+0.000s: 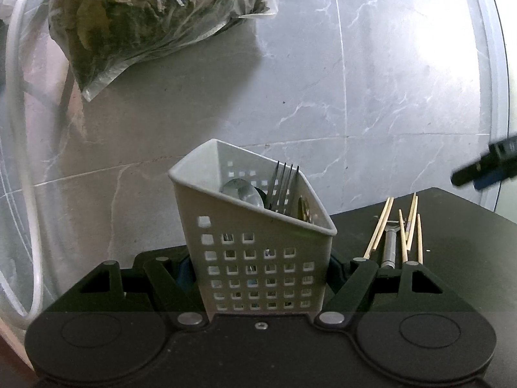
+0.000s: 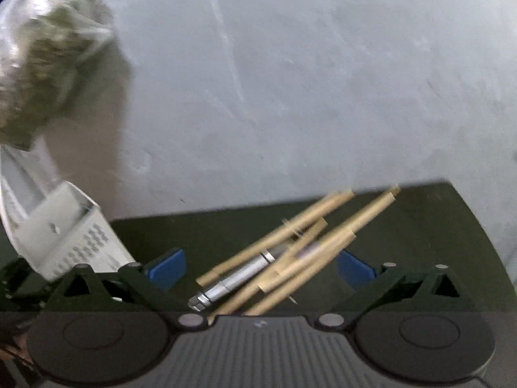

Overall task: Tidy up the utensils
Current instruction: 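Lower the right gripper among the chopsticks onto the metal peeler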

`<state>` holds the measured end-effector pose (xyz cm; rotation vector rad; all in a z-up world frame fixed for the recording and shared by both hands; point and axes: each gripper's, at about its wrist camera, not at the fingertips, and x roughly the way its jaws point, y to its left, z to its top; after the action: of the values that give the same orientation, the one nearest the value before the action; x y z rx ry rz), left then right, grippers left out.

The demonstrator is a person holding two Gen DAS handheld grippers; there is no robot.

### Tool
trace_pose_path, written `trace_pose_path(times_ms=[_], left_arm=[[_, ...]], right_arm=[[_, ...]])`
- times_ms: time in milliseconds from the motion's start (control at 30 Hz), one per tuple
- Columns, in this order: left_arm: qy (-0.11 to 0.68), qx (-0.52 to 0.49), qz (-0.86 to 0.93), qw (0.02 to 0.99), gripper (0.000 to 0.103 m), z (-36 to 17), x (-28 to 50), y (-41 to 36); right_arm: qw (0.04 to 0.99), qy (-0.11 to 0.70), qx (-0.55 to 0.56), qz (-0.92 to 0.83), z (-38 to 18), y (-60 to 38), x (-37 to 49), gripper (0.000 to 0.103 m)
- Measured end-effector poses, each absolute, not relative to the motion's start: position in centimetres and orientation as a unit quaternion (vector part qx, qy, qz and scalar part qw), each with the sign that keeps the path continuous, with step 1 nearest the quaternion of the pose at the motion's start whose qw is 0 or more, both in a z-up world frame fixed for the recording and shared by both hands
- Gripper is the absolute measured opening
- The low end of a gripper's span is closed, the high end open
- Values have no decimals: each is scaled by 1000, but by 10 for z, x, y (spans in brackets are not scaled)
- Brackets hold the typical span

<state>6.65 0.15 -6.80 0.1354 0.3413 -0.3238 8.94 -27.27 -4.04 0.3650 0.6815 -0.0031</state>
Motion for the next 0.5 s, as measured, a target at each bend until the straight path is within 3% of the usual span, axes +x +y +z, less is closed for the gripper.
trace_pose_path(times_ms=[367, 500], left_arm=[[179, 66, -142, 971, 77, -64, 72, -8], [179, 65, -140, 972, 77, -65, 71, -8]], right_arm=[[885, 360, 280, 88, -80, -269, 150, 99], [874, 383, 288, 76, -88, -261, 165, 88]])
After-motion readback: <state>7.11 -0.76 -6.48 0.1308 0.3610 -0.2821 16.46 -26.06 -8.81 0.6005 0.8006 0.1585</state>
